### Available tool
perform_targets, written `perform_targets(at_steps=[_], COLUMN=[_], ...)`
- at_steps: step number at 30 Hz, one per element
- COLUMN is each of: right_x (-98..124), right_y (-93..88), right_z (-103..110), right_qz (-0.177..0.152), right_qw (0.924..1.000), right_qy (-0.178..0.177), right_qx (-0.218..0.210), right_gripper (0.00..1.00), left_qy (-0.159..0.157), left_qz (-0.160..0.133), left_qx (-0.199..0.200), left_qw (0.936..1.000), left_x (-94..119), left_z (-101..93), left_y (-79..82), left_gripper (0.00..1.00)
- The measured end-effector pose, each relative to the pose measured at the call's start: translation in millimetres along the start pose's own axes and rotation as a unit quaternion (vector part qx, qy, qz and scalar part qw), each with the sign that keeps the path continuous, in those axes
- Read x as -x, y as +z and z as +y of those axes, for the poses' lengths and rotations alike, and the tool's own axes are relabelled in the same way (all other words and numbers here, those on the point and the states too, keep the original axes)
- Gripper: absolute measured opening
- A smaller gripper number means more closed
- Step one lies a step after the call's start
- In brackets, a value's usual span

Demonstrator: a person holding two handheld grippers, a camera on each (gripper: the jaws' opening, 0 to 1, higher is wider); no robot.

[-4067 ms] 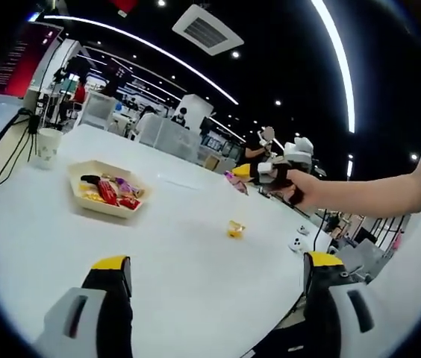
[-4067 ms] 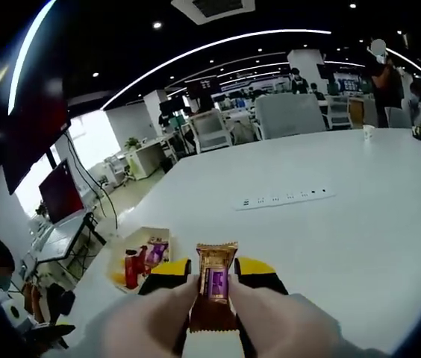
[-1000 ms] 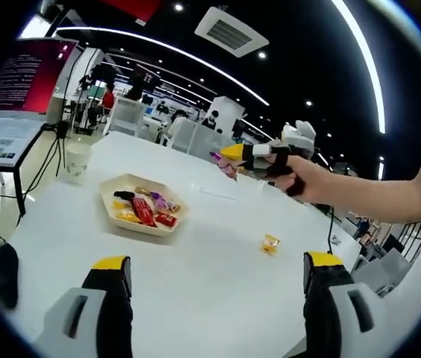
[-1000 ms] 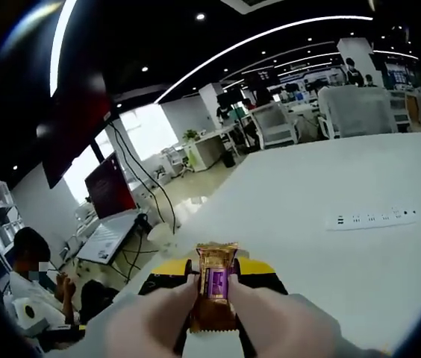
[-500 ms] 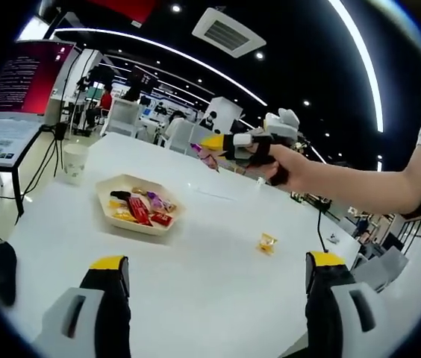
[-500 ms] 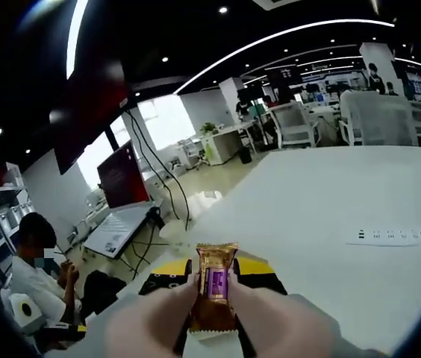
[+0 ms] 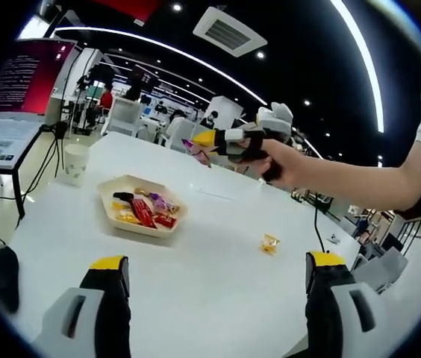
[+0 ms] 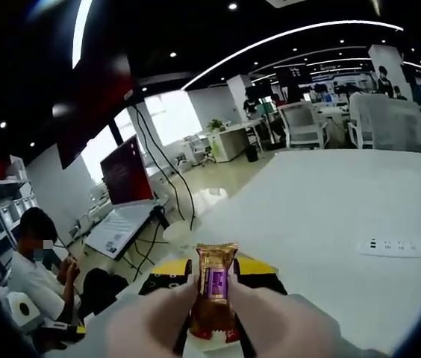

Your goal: Place the target food into the container with the food tongs after gripping and lifting it, then release it inside without dropping or visibly crushing the food.

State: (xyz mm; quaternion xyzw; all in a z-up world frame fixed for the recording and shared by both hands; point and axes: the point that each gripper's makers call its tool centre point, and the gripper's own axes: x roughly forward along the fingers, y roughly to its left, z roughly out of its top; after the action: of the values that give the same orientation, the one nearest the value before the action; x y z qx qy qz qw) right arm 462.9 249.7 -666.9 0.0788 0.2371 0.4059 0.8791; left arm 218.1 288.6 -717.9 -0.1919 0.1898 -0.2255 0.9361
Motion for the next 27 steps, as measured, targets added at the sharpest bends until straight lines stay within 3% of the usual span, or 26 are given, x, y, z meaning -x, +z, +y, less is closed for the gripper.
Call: perform_targets(at_steps=[20, 27], right_x=[-24.0, -29.5], right_y=[9.2, 20.5], right_z=[12.9, 7.8], right_qz=[0.013, 0.011], right_qw=[0.9997, 0.9998], right_qy=[0.009, 0.003], right_qx=[0.017, 0.015], right_gripper=[0.22, 0.22], left_qy=[0.017, 0.012], left_qz=[-0.005, -0.015], left_qx=[0.004, -0.002], left_qw=[0.9998, 0.9998], left_x=[11.1, 9.4], left_z=[11.7, 12.5], left_y=[3.3, 14.6], left_gripper=[0.97, 0.97])
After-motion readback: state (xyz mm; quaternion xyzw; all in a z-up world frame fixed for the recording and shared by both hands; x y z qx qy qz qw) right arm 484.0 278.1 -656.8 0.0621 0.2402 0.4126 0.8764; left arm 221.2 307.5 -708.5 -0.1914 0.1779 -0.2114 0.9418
